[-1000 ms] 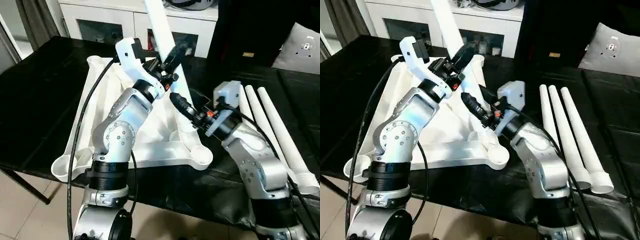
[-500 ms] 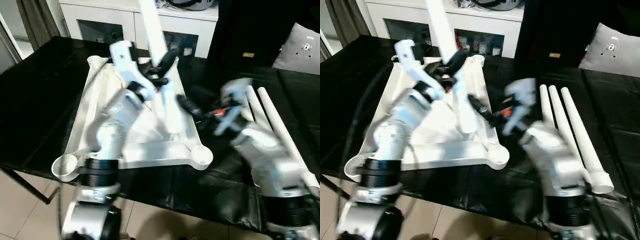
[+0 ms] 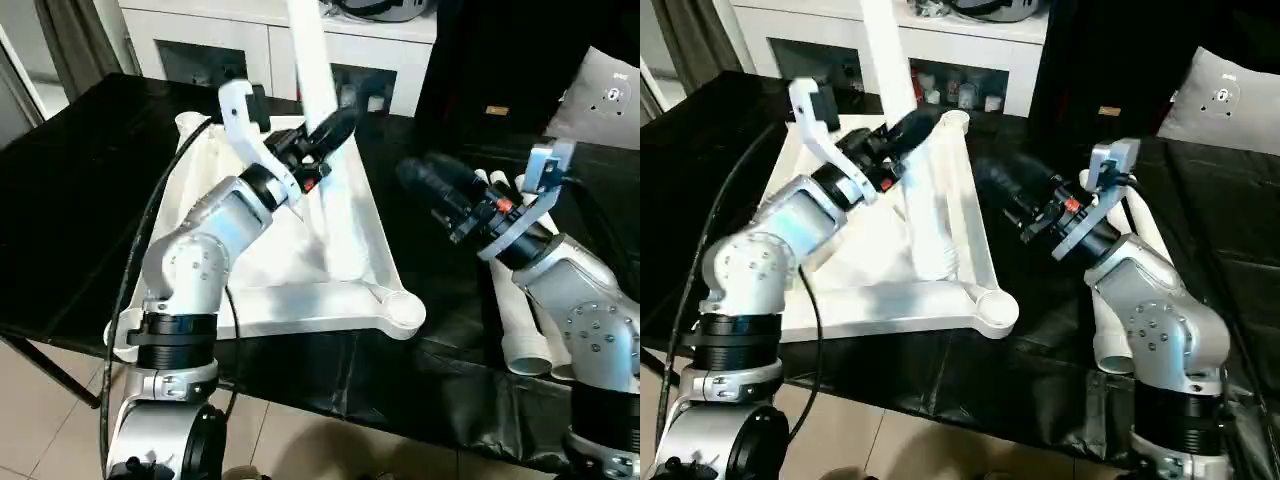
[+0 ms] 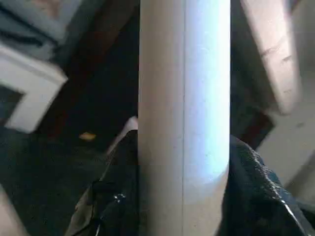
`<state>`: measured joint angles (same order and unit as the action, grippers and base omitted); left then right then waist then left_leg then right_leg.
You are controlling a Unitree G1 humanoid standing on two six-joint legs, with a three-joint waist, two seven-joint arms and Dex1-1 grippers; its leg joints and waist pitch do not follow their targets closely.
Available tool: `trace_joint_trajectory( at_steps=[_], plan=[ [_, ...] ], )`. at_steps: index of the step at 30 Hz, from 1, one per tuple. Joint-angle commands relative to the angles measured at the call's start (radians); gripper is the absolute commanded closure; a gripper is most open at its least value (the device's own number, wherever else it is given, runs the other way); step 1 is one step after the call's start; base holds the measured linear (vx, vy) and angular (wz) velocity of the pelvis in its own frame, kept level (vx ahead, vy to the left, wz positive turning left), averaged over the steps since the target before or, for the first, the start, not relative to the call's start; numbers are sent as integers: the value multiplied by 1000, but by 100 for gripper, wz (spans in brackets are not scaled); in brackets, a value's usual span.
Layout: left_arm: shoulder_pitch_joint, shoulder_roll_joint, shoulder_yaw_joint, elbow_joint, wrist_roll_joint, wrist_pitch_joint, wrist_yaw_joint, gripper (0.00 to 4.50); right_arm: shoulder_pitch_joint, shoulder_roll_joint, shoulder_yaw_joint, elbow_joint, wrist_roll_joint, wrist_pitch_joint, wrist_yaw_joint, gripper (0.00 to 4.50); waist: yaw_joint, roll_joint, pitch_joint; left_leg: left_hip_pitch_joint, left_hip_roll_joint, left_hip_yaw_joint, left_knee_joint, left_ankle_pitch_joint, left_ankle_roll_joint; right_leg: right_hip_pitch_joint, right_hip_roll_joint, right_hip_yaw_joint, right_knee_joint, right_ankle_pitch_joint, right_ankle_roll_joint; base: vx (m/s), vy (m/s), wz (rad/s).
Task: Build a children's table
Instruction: Pick table leg
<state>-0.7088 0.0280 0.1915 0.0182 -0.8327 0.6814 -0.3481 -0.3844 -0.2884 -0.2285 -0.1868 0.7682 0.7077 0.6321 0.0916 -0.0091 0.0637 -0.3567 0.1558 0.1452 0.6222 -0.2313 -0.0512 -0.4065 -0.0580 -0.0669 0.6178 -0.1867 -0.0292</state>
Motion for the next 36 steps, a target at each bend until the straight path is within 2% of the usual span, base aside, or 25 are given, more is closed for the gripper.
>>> trace_joint_trajectory(
  at_steps=[1,5,9,13,14,15,18,20,23,26,29,30,32,36],
  plan=[
    [-13,6,6,-44,-58,30,-44,268,-4,-17,-2,-25,30,21,2,64,6,-21,-77,-9,52,-6,-60,82,92,74,-83,52,-59,-100,-205,0,0,0],
    [6,49,-39,-94,-56,33,-154,268,-7,-35,-10,-37,60,29,28,64,8,-17,-77,-7,53,-7,-61,85,92,72,-82,52,-60,-126,-179,0,0,0],
    [13,85,-68,-123,-56,34,-228,268,-4,-64,-5,-50,78,23,102,64,10,-19,-76,-8,54,-7,-61,76,89,73,-83,52,-60,-139,-172,0,0,0],
    [11,140,-119,-127,-15,20,-314,268,-3,-112,23,-49,85,24,185,64,13,-19,-75,-6,54,-7,-62,76,85,71,-81,52,-62,-147,-157,0,0,0],
    [10,155,-135,-125,0,13,-340,268,-1,-130,36,-52,90,30,217,64,12,-23,-76,-6,54,-6,-62,78,85,72,-81,52,-61,-145,-156,0,0,0],
    [6,179,-168,-118,32,-9,-390,268,4,-171,75,-61,88,40,286,64,13,-27,-76,-7,54,-6,-62,80,90,72,-82,53,-62,-145,-153,0,0,0],
    [1,194,-195,-112,55,-23,-427,268,3,-202,112,-62,78,48,337,64,15,-23,-76,-6,56,-7,-61,81,94,71,-83,53,-61,-149,-148,0,0,0],
    [-1,197,-203,-109,59,-26,-437,268,1,-209,122,-60,71,49,350,64,15,-23,-76,-6,58,-7,-61,81,88,70,-85,52,-59,-144,-159,0,0,0],
    [-10,206,-257,-99,95,-56,-489,268,-33,-209,200,-11,-24,-4,366,64,14,-26,-76,-7,57,-8,-62,81,77,70,-84,52,-59,-137,-168,0,0,0],
    [-10,196,-278,-102,99,-71,-517,268,-46,-218,242,14,-54,-29,393,64,14,-29,-76,-6,58,-6,-63,60,61,72,-87,53,-61,-153,-177,0,0,0],
    [-7,191,-285,-110,94,-70,-536,268,-48,-223,256,24,-60,-39,404,64,15,-29,-76,-6,59,-6,-62,66,63,72,-87,55,-56,-124,-186,0,0,0],
    [-4,189,-289,-117,91,-69,-545,268,-51,-227,267,31,-70,-48,416,64,15,-32,-76,-7,58,-6,-62,64,66,73,-87,54,-57,-122,-189,0,0,0],
    [-4,187,-291,-120,87,-66,-546,268,-51,-232,281,35,-84,-56,431,64,17,-30,-76,-7,59,-6,-62,63,65,73,-87,54,-56,-125,-191,0,0,0],
    [-6,183,-294,-111,93,-77,-555,268,-52,-237,310,42,-108,-78,467,64,18,-34,-75,-8,58,-5,-61,53,68,75,-87,55,-57,-135,-187,0,0,0]
  ],
)
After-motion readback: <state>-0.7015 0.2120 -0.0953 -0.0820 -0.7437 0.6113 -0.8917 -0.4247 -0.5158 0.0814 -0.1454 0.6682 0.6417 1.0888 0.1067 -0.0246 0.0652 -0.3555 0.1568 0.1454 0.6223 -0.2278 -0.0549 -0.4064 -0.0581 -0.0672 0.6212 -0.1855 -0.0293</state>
